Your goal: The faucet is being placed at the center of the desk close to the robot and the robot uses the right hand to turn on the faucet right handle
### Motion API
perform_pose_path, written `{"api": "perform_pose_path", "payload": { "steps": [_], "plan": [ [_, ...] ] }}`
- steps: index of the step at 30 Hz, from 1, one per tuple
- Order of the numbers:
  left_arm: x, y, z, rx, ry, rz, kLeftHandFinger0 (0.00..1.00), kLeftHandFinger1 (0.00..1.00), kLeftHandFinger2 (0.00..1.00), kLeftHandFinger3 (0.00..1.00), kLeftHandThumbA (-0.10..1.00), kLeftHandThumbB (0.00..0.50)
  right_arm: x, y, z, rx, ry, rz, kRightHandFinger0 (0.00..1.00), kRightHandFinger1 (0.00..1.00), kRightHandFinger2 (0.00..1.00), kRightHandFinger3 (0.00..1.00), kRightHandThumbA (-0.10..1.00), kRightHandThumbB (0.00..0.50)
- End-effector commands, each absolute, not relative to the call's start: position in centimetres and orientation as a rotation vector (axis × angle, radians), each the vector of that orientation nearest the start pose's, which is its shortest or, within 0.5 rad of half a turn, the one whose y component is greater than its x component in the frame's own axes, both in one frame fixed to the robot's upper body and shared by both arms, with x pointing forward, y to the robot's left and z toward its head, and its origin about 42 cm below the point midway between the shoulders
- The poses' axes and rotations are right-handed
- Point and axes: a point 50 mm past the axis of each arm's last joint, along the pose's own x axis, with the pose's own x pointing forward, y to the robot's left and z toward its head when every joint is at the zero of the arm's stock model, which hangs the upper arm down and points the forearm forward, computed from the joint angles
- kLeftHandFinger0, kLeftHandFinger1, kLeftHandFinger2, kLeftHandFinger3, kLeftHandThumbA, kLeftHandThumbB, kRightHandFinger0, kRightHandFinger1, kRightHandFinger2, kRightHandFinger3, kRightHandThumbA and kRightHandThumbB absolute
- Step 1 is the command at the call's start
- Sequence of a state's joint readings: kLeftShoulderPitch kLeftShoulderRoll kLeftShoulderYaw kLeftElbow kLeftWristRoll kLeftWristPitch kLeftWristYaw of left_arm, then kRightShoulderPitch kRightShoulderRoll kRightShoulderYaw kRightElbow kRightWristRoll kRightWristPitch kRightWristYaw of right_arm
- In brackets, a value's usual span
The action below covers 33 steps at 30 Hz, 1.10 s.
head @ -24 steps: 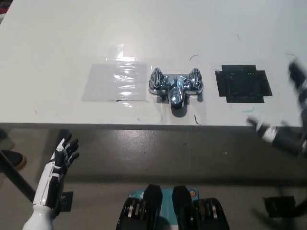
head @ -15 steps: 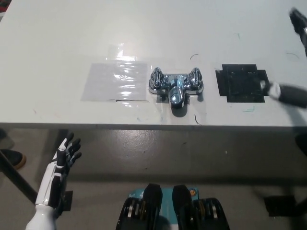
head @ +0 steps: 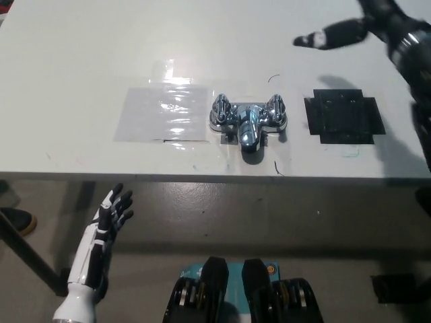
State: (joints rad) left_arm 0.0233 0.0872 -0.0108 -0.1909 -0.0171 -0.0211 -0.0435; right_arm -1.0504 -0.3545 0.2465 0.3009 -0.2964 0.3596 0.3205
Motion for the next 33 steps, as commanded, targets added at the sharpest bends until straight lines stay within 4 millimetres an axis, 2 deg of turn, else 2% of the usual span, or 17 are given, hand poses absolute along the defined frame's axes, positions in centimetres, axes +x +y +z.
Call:
{"api": "perform_pose_path", "payload": {
  "steps": [1,3,8,11,14,16,18,20,23,25,29,31,33],
  "plan": [
    [27.7,21.5,16.8,0.072,-0.312,-0.115,1.00,1.00,1.00,1.00,1.00,0.176,54.8,-14.6,48.1,-1.022,-0.127,0.310,1.00,1.00,1.00,1.00,1.00,0.290],
    [27.6,21.6,16.5,0.083,-0.310,-0.115,1.00,1.00,1.00,1.00,1.00,0.171,55.6,-13.3,48.3,-1.035,-0.074,0.344,1.00,1.00,1.00,1.00,1.00,0.302],
    [27.5,22.0,16.0,0.106,-0.299,-0.110,1.00,1.00,1.00,1.00,1.00,0.157,56.8,-10.3,48.5,-1.115,0.009,0.362,1.00,1.00,1.00,1.00,1.00,0.268],
    [27.4,22.3,15.7,0.101,-0.285,-0.107,1.00,1.00,1.00,1.00,1.00,0.164,57.3,-8.5,48.6,-1.170,0.040,0.385,1.00,1.00,1.00,1.00,1.00,0.234],
    [27.2,22.6,15.5,0.103,-0.279,-0.106,1.00,1.00,1.00,1.00,1.00,0.167,57.8,-7.6,48.2,-1.227,0.080,0.411,1.00,1.00,1.00,1.00,1.00,0.182],
    [27.1,22.8,15.5,0.108,-0.277,-0.103,1.00,1.00,1.00,1.00,1.00,0.169,58.0,-7.4,47.7,-1.233,0.091,0.423,1.00,1.00,1.00,1.00,1.00,0.184],
    [27.1,23.1,15.5,0.114,-0.281,-0.100,1.00,1.00,1.00,1.00,1.00,0.171,58.1,-7.4,47.1,-1.198,0.115,0.418,1.00,1.00,1.00,1.00,1.00,0.245],
    [27.1,23.3,15.6,0.110,-0.282,-0.099,1.00,1.00,1.00,1.00,1.00,0.169,58.3,-7.5,46.2,-1.136,0.124,0.413,1.00,1.00,1.00,1.00,1.00,0.257],
    [27.0,23.5,15.6,0.107,-0.285,-0.100,1.00,1.00,1.00,1.00,1.00,0.161,58.4,-7.1,45.7,-1.136,0.142,0.438,1.00,1.00,1.00,1.00,1.00,0.233],
    [27.0,23.5,15.8,0.112,-0.283,-0.101,1.00,1.00,1.00,1.00,1.00,0.160,58.5,-6.4,45.0,-1.157,0.162,0.423,1.00,1.00,1.00,1.00,1.00,0.256],
    [26.9,23.5,15.7,0.109,-0.278,-0.101,1.00,1.00,1.00,1.00,1.00,0.171,58.5,-6.1,44.5,-1.204,0.178,0.376,1.00,1.00,1.00,1.00,1.00,0.250],
    [26.7,23.6,15.5,0.110,-0.274,-0.094,1.00,1.00,1.00,1.00,1.00,0.180,58.5,-5.9,44.0,-1.214,0.195,0.398,1.00,1.00,1.00,1.00,1.00,0.225],
    [26.7,23.6,15.4,0.109,-0.274,-0.096,1.00,1.00,1.00,1.00,1.00,0.176,58.5,-6.0,43.6,-1.229,0.222,0.361,1.00,1.00,1.00,1.00,0.98,0.276]
  ]
}}
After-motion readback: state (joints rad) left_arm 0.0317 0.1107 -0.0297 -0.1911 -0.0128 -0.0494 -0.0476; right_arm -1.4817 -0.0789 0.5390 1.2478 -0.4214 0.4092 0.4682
